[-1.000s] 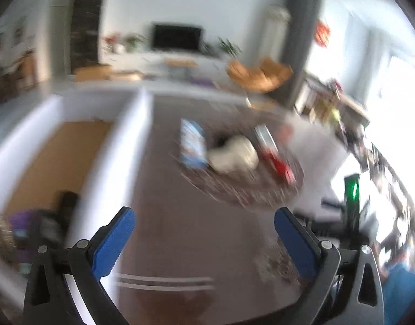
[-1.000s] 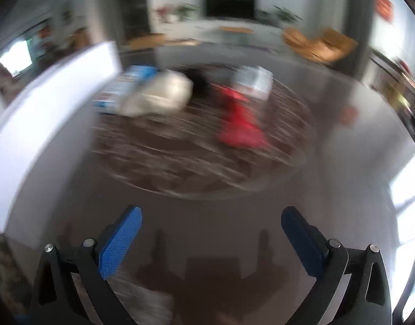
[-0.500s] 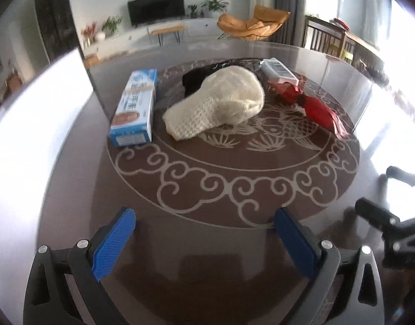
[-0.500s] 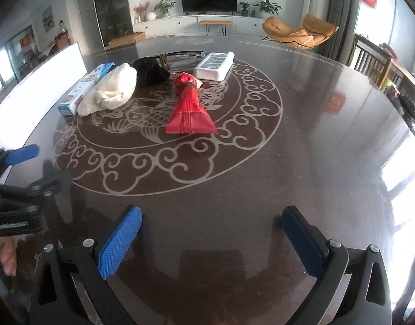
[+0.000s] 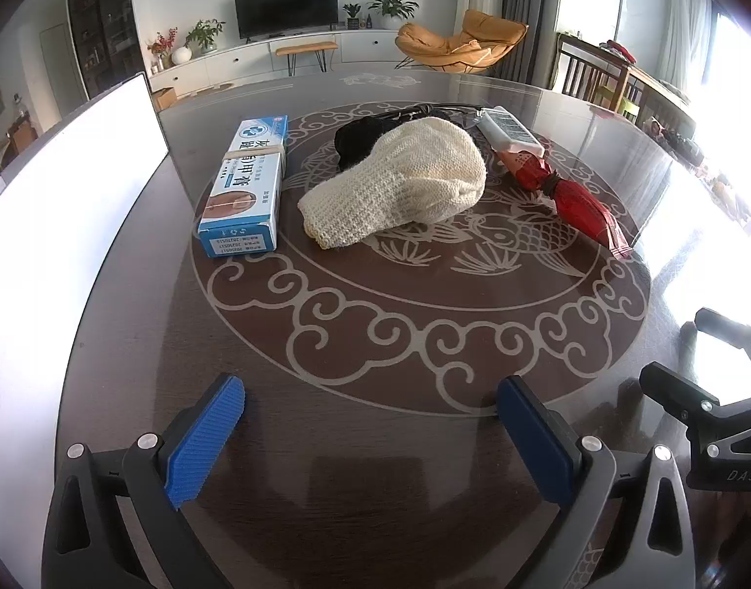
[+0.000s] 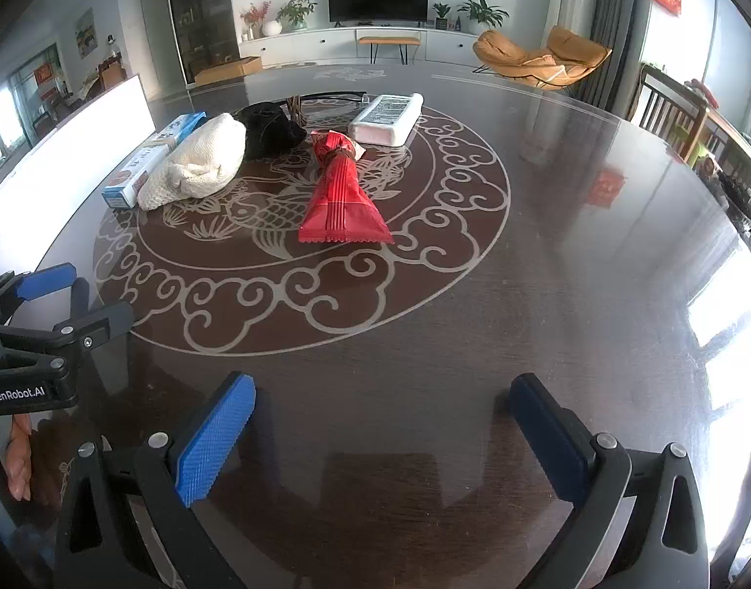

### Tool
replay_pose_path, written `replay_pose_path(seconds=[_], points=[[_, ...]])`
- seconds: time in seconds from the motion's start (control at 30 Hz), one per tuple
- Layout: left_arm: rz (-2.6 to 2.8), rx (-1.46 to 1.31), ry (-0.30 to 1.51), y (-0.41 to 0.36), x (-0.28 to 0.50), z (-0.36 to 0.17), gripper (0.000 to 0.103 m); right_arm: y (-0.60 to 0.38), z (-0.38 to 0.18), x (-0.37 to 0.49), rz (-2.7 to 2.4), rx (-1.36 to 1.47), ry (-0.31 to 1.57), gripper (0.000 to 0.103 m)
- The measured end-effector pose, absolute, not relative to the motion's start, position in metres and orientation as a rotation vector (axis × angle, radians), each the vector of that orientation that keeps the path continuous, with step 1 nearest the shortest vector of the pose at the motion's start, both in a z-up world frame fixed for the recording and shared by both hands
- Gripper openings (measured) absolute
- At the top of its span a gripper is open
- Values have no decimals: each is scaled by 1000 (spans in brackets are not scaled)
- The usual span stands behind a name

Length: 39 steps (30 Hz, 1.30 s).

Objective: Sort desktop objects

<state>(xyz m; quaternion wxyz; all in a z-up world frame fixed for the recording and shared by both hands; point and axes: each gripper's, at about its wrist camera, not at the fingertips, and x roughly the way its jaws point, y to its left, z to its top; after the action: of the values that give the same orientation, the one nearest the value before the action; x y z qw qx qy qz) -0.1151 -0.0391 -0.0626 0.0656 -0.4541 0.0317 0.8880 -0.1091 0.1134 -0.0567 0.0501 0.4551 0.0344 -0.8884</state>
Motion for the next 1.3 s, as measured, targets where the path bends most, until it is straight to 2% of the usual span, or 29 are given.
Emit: replay_pose_path(seconds=[1.3], points=[[2680,-1371,102,-36,-115,-64,103,114,-56,-108,-2705,1386,105,103]])
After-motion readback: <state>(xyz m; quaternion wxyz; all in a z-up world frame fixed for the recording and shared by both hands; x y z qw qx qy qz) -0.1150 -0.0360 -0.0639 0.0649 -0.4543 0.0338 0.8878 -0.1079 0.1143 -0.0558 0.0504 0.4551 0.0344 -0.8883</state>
